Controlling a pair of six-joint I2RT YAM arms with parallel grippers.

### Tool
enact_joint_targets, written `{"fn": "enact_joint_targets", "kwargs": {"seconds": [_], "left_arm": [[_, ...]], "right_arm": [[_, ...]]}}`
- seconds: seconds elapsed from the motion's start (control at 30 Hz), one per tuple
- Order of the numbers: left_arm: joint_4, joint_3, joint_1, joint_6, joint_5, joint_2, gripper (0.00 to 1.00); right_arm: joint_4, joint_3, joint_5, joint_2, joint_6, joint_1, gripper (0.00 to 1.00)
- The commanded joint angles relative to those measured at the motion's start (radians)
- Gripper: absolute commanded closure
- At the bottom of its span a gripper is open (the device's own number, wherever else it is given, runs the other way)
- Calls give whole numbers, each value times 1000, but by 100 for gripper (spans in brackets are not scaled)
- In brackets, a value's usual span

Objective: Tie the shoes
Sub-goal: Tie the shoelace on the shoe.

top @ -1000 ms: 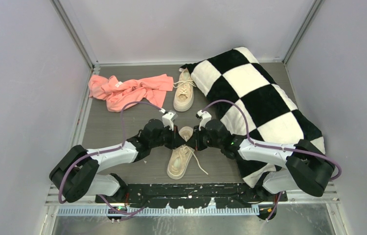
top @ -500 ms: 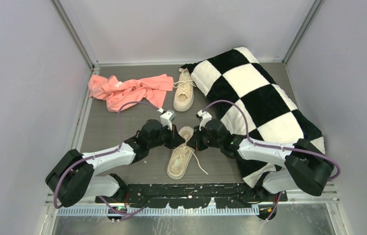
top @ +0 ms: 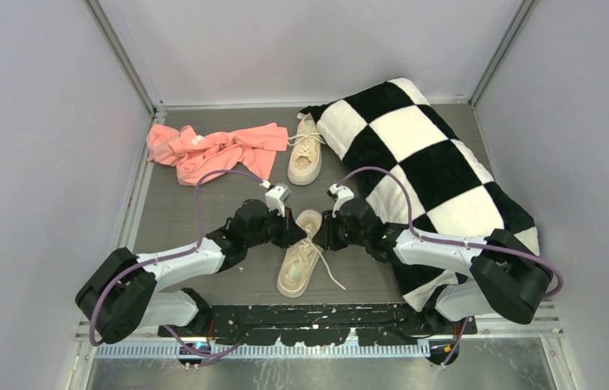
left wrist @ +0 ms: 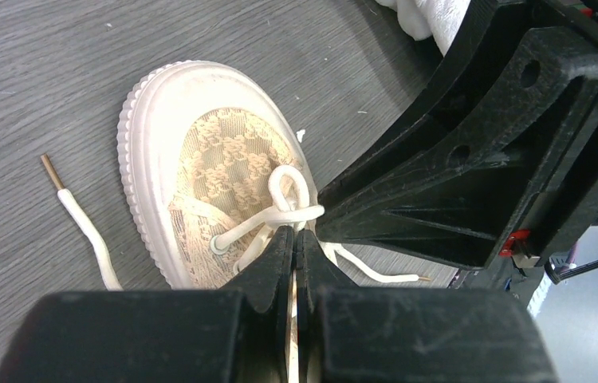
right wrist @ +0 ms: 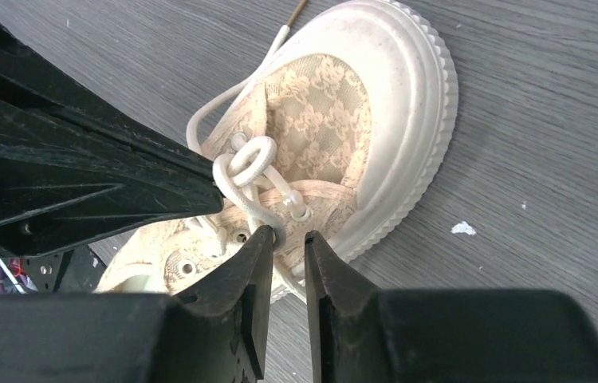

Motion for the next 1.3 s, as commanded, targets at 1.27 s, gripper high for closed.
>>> {"fn": "enact_joint_targets", "kwargs": {"seconds": [1.27], "left_arm": [[85, -4, 1, -23, -6, 34, 99]], "right_arm": [[16, 105, -61, 51, -50, 2, 77]]}}
